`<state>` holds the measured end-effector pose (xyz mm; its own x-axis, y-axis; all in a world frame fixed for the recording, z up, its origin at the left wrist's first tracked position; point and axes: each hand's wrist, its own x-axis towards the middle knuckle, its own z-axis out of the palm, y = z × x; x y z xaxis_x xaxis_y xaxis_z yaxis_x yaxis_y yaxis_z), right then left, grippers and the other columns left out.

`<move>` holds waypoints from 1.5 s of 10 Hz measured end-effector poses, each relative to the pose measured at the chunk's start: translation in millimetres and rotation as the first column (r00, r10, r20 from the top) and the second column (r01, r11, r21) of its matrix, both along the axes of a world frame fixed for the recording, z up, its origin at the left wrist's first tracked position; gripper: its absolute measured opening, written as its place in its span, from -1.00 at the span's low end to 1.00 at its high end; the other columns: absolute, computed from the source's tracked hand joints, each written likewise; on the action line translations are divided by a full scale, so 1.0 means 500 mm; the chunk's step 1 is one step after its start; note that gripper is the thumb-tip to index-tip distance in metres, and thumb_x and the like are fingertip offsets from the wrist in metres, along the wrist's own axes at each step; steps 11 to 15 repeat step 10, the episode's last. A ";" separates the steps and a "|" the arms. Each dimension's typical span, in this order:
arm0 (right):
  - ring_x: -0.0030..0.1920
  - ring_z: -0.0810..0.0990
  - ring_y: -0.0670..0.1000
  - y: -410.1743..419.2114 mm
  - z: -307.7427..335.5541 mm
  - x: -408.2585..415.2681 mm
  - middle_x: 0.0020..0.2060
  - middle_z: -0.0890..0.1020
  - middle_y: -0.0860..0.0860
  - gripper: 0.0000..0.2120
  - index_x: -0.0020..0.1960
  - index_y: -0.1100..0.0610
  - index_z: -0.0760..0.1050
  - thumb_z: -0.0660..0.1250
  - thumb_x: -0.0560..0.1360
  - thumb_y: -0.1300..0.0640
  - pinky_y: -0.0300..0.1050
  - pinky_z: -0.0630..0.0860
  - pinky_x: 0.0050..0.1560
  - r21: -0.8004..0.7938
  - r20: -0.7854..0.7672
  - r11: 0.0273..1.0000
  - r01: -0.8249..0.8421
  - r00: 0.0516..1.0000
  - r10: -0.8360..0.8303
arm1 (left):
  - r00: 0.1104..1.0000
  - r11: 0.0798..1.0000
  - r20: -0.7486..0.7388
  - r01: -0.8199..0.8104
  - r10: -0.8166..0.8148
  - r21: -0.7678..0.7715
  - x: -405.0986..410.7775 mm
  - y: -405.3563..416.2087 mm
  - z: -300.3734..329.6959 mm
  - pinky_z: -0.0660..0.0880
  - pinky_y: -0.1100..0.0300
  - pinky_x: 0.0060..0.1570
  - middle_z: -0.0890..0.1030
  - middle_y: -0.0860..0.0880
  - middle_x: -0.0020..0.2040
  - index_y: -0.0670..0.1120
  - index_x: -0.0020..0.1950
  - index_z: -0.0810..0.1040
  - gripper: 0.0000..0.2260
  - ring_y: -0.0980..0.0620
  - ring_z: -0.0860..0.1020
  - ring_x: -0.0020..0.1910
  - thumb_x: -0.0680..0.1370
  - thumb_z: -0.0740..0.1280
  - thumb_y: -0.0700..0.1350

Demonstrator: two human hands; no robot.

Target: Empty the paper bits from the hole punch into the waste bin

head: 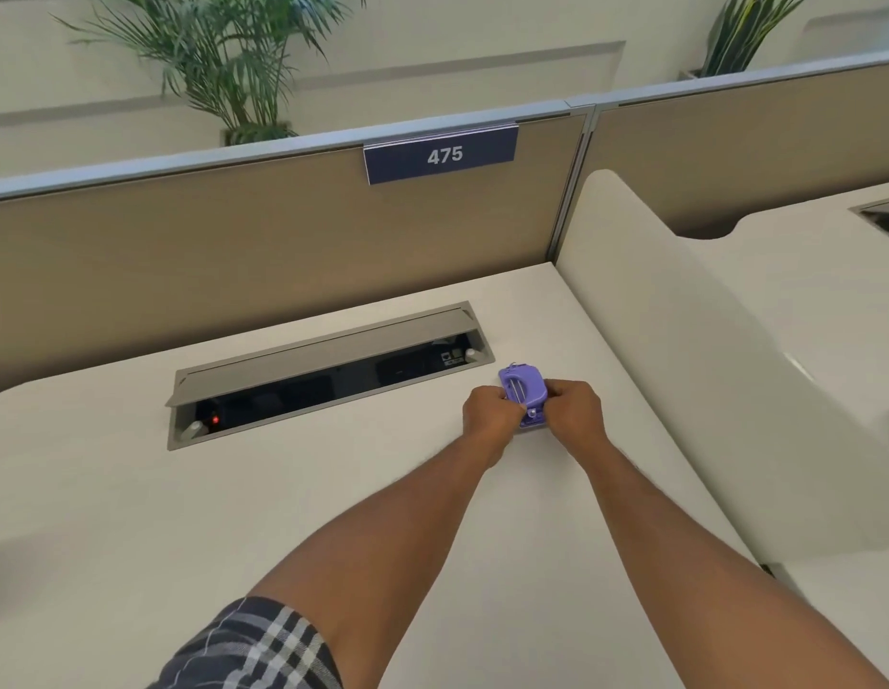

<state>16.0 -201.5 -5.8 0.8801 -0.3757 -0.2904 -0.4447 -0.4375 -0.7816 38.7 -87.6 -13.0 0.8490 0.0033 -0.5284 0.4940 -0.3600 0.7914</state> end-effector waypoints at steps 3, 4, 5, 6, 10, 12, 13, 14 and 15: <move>-0.22 0.55 0.12 0.001 -0.012 0.024 -0.19 0.71 0.16 -0.71 -0.02 0.19 0.69 0.25 0.42 0.39 -0.12 0.44 -0.20 -0.150 0.014 0.985 -0.083 0.996 0.086 | 0.998 0.995 0.033 0.043 -0.046 0.088 0.015 -0.018 -0.011 0.41 0.17 -0.24 0.70 -0.22 0.00 -0.25 0.03 0.66 -0.84 -0.11 0.60 -0.15 0.48 0.37 -0.27; -0.29 0.48 0.10 0.008 -0.020 0.023 -0.24 0.69 0.20 -0.80 -0.13 0.26 0.65 0.26 0.41 0.36 -0.10 0.40 -0.26 -0.170 -0.012 0.984 -0.046 0.999 0.045 | 0.997 0.993 0.040 0.060 -0.064 0.104 0.014 -0.017 -0.014 0.42 0.17 -0.25 0.70 -0.22 -0.02 -0.26 0.01 0.66 -0.85 -0.09 0.56 -0.19 0.48 0.36 -0.28; -0.35 0.42 0.08 0.010 -0.025 0.020 -0.29 0.67 0.22 -0.85 -0.22 0.29 0.61 0.26 0.40 0.36 -0.14 0.31 -0.37 -0.171 -0.003 0.985 -0.007 1.000 0.007 | 0.994 0.990 0.057 0.087 -0.094 0.109 0.010 -0.016 -0.010 0.41 0.18 -0.28 0.64 -0.17 -0.14 -0.25 -0.05 0.64 -0.90 -0.07 0.53 -0.22 0.49 0.36 -0.29; -0.35 0.41 0.09 0.004 -0.030 0.015 -0.34 0.65 0.18 -0.82 -0.25 0.26 0.61 0.23 0.36 0.40 -0.14 0.28 -0.40 -0.172 -0.007 0.985 -0.005 1.000 0.004 | 0.991 0.987 0.049 0.121 -0.127 0.110 -0.002 -0.012 0.005 0.35 0.21 -0.39 0.55 -0.09 -0.22 -0.17 -0.13 0.56 -0.94 -0.04 0.48 -0.26 0.50 0.32 -0.30; 0.27 0.51 0.30 0.059 -0.046 -0.098 0.24 0.55 0.32 -0.65 0.34 0.35 0.47 0.13 0.60 0.33 0.05 0.41 0.25 -0.149 0.101 0.911 0.385 0.922 -0.374 | 0.963 0.963 0.024 0.270 -0.270 0.017 -0.137 0.067 0.014 0.47 0.13 0.16 0.54 -0.13 0.35 -0.19 0.46 0.42 -0.57 -0.13 0.52 0.31 0.58 0.27 -0.19; 0.27 0.51 0.30 0.059 -0.046 -0.098 0.24 0.55 0.32 -0.65 0.34 0.35 0.47 0.13 0.60 0.33 0.05 0.41 0.25 -0.149 0.101 0.911 0.385 0.922 -0.374 | 0.963 0.963 0.024 0.270 -0.270 0.017 -0.137 0.067 0.014 0.47 0.13 0.16 0.54 -0.13 0.35 -0.19 0.46 0.42 -0.57 -0.13 0.52 0.31 0.58 0.27 -0.19; 0.27 0.51 0.30 0.059 -0.046 -0.098 0.24 0.55 0.32 -0.65 0.34 0.35 0.47 0.13 0.60 0.33 0.05 0.41 0.25 -0.149 0.101 0.911 0.385 0.922 -0.374 | 0.963 0.963 0.024 0.270 -0.270 0.017 -0.137 0.067 0.014 0.47 0.13 0.16 0.54 -0.13 0.35 -0.19 0.46 0.42 -0.57 -0.13 0.52 0.31 0.58 0.27 -0.19; 0.27 0.51 0.30 0.059 -0.046 -0.098 0.24 0.55 0.32 -0.65 0.34 0.35 0.47 0.13 0.60 0.33 0.05 0.41 0.25 -0.149 0.101 0.911 0.385 0.922 -0.374 | 0.963 0.963 0.024 0.270 -0.270 0.017 -0.137 0.067 0.014 0.47 0.13 0.16 0.54 -0.13 0.35 -0.19 0.46 0.42 -0.57 -0.13 0.52 0.31 0.58 0.27 -0.19; 0.27 0.51 0.30 0.059 -0.046 -0.098 0.24 0.55 0.32 -0.65 0.34 0.35 0.47 0.13 0.60 0.33 0.05 0.41 0.25 -0.149 0.101 0.911 0.385 0.922 -0.374 | 0.963 0.963 0.024 0.270 -0.270 0.017 -0.137 0.067 0.014 0.47 0.13 0.16 0.54 -0.13 0.35 -0.19 0.46 0.42 -0.57 -0.13 0.52 0.31 0.58 0.27 -0.19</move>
